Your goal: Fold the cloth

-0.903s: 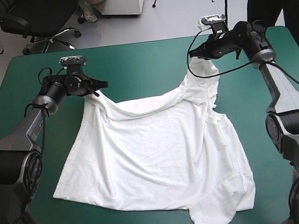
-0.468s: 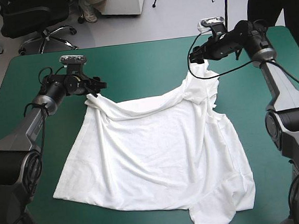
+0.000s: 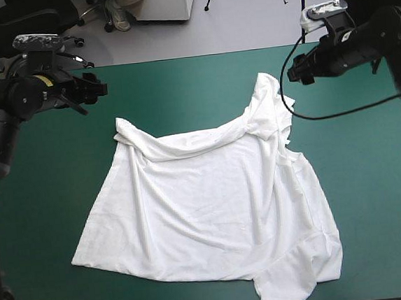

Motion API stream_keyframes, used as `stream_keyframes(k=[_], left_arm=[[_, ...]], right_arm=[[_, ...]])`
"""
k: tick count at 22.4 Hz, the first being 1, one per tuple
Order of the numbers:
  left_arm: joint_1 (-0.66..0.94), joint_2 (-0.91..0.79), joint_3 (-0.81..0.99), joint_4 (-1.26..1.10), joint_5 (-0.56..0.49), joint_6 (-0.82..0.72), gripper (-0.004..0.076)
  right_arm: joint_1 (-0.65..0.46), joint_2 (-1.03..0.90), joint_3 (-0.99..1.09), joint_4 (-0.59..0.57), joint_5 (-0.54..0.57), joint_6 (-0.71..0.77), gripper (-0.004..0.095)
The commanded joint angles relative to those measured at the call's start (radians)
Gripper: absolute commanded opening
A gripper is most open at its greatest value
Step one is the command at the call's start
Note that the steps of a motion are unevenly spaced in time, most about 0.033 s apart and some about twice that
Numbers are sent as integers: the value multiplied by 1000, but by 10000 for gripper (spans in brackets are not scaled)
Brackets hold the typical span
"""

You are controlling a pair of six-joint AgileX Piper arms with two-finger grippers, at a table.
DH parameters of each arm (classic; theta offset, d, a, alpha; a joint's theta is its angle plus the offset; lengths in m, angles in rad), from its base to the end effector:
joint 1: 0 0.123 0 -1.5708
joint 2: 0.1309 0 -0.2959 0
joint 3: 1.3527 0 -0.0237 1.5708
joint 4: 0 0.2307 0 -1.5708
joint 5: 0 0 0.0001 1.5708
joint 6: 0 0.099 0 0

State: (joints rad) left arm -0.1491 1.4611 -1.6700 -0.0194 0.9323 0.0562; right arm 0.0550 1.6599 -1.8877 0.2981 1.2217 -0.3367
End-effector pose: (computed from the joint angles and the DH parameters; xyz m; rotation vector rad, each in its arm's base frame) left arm 0.2960 -0.0460 0.4499 0.2222 2.1966 -0.0753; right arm 0.3342 0.0458 0.4317 -0.4671 2.3881 0.2648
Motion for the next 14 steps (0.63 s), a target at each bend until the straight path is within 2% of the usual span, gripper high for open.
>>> stream_keyframes(k=[1, 4, 9, 14], left_arm=[[-1, -116, -34, -15, 17, 0, 548], [-1, -195, -34, -26, 33, 0, 548], [-1, -254, -33, -26, 35, 0, 548], [-1, -254, -31, -61, 52, 0, 548]], right_arm=[[81, -184, 110, -138, -7, 45, 689], [179, -322, 268, -246, 26, 135, 689], [211, -429, 547, -340, 26, 223, 689], [211, -397, 755, -348, -128, 223, 689]])
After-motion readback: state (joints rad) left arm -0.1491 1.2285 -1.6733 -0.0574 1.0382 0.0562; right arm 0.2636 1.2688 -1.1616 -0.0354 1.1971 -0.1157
